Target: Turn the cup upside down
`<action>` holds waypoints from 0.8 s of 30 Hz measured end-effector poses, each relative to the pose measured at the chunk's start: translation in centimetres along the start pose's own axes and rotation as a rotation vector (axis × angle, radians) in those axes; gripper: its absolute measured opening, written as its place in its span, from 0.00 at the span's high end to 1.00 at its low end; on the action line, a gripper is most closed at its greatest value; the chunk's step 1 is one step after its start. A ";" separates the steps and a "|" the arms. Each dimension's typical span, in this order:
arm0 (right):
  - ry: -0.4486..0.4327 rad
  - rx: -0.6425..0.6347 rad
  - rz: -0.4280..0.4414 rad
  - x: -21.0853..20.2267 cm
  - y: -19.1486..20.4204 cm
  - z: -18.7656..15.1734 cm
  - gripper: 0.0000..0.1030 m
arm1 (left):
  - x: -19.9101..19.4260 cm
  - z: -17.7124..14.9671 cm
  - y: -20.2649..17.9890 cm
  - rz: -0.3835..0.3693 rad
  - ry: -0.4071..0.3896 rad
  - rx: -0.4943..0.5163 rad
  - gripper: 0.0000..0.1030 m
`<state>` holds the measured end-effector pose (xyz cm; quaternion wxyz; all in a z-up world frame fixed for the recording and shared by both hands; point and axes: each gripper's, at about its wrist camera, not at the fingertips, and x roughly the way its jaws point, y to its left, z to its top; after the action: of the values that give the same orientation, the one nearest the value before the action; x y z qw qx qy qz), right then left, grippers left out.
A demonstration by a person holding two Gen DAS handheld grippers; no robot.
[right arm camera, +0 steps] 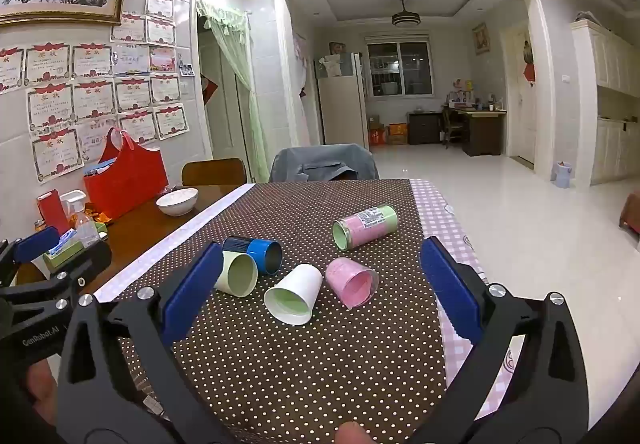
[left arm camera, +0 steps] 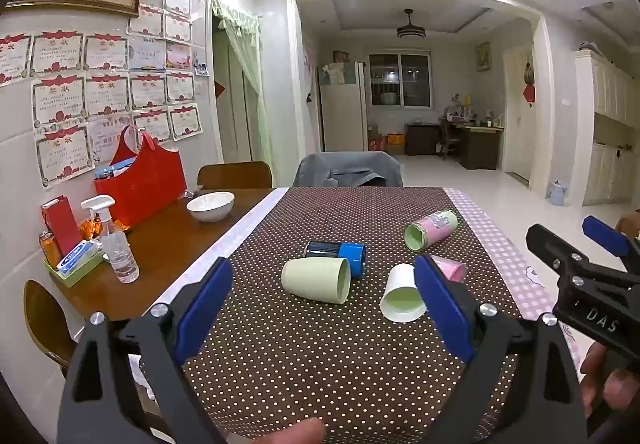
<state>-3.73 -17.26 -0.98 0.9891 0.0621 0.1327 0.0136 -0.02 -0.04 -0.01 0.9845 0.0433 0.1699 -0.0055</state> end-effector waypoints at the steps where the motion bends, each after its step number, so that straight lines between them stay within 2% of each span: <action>1: 0.000 0.000 -0.001 0.0 0.0 0.0 0.06 | 0.0 0.0 0.0 0.000 0.000 -0.001 0.12; 24: 0.003 -0.002 -0.003 0.2 -0.1 0.4 0.06 | 0.0 -0.1 0.0 -0.001 0.010 -0.006 0.12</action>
<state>-3.43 -17.40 -0.68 0.9890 0.0610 0.1343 0.0125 -0.06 -0.05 -0.15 0.9838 0.0404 0.1748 -0.0054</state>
